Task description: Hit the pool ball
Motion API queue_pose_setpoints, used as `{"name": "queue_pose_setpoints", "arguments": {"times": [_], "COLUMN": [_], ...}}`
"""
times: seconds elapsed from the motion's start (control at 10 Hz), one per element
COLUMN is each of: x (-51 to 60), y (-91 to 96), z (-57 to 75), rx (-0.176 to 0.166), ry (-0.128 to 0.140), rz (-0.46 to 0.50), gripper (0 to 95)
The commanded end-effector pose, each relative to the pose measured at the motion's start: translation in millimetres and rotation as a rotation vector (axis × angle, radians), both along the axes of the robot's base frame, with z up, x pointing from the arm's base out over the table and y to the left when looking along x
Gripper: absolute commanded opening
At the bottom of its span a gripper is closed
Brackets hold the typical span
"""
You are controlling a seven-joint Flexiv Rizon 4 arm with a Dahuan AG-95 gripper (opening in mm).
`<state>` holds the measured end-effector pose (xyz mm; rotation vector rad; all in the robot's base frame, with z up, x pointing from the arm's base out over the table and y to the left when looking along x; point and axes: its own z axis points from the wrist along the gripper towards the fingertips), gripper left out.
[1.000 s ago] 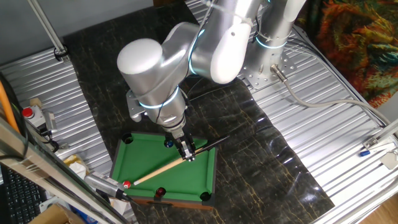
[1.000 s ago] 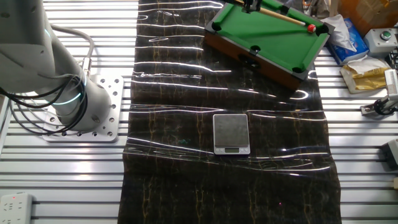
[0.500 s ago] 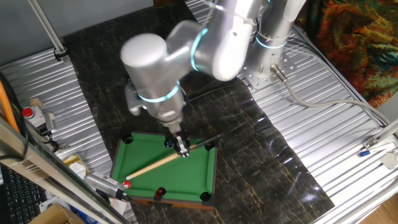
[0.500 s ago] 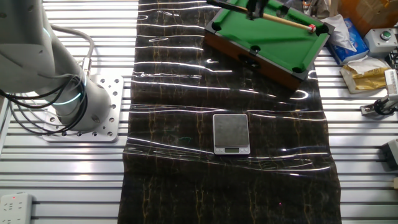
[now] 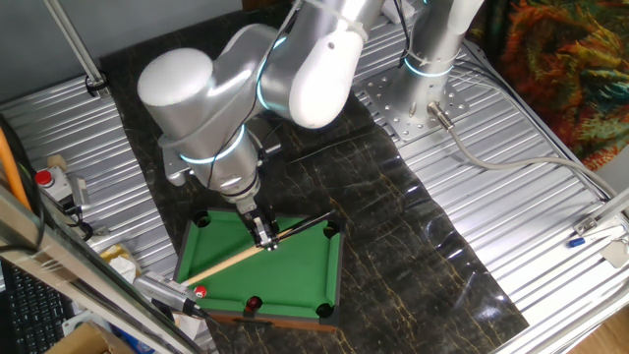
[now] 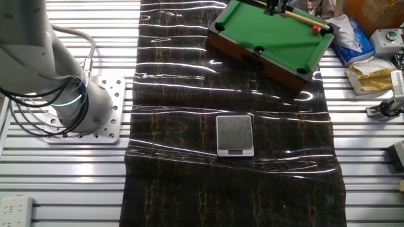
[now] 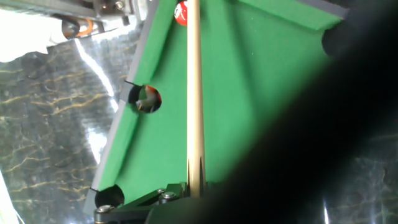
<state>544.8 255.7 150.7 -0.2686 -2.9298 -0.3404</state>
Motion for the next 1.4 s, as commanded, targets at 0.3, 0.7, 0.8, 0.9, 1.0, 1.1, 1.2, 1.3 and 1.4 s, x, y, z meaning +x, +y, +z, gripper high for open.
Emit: {"name": "queue_pose_setpoints", "arguments": {"times": [0.3, 0.7, 0.8, 0.9, 1.0, 1.1, 1.2, 1.3, 1.4], "x": [-9.0, -18.0, -19.9, -24.6, -28.8, -31.8, -35.1, -41.3, -45.5], "y": [21.3, 29.0, 29.5, 29.0, 28.8, 29.9, 30.5, 32.6, 34.2], "z": [-3.2, 7.6, 11.2, 15.2, 15.7, 13.7, 10.8, 5.4, 1.8], "rx": [-0.012, -0.039, -0.039, -0.039, -0.025, -0.020, -0.016, -0.004, -0.001], "ry": [0.042, 0.041, 0.042, 0.043, 0.043, 0.045, 0.048, 0.053, 0.051], "rz": [-0.045, -0.046, -0.046, -0.045, -0.045, -0.045, -0.044, -0.042, -0.043], "gripper": [0.0, 0.0, 0.0, 0.0, 0.0, 0.0, 0.0, 0.0, 0.0]}}
